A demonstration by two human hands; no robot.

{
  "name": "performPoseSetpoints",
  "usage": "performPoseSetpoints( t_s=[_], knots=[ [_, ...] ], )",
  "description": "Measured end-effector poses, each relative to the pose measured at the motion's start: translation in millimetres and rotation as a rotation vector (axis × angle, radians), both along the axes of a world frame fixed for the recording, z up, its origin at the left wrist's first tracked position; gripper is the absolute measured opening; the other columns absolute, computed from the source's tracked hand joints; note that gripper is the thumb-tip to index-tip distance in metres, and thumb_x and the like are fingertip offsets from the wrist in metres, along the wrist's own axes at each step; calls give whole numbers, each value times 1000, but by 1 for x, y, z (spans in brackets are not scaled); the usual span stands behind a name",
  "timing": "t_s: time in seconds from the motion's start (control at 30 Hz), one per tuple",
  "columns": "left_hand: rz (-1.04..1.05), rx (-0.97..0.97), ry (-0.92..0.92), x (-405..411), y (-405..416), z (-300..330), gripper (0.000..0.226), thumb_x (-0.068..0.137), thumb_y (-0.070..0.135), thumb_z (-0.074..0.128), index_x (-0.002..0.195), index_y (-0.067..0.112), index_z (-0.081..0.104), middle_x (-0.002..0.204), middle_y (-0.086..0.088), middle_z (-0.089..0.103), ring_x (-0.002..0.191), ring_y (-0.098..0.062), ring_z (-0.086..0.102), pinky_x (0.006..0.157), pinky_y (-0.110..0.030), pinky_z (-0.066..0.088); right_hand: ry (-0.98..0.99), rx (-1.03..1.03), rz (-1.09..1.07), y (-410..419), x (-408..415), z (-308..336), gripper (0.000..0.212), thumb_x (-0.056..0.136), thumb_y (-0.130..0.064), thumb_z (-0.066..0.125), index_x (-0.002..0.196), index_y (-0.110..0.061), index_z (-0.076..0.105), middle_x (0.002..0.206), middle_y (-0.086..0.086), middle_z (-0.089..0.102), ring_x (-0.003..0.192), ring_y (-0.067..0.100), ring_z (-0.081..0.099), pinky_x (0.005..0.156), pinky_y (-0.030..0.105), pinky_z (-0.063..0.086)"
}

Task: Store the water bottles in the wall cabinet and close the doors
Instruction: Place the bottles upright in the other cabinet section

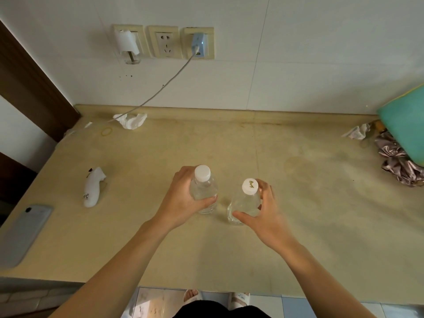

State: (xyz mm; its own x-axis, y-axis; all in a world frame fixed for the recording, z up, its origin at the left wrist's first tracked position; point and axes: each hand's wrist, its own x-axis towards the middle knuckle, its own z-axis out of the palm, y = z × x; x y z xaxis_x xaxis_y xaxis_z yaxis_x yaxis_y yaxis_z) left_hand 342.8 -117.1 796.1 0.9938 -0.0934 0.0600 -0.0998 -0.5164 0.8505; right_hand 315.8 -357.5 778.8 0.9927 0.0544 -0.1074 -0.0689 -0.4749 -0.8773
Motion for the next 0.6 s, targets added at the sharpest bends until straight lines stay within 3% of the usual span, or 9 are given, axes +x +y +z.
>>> performPoseSetpoints(
  t_s=[0.17,0.37,0.5,0.6],
  knots=[
    [70,-104,104,-11,0,-19,74,68,46,91,129,40,50,127,15,60,118,-12,59,100,-41,51,163,100,67,-8,0,-25,80,70,-33,89,132,-49,41,134,-21,50,120,-1,56,99,19,45],
    [158,-285,241,-17,-8,-46,74,67,33,95,128,38,53,124,14,67,117,-8,63,102,-40,52,221,147,59,-7,5,-41,69,73,-22,89,122,-51,49,112,-36,64,106,-14,60,82,1,45],
    [150,-287,242,-14,-11,-50,68,71,25,93,125,33,54,117,15,69,112,-8,66,89,-24,53,246,134,25,-2,11,-46,72,68,-32,90,130,-35,55,108,-20,72,103,0,67,92,26,51],
    [139,-258,225,-12,-9,-46,63,71,28,93,122,33,56,113,16,71,107,-4,67,85,-17,50,240,129,-13,2,8,-44,73,63,-42,87,129,-38,56,107,-23,72,102,0,67,91,27,51]
  ],
)
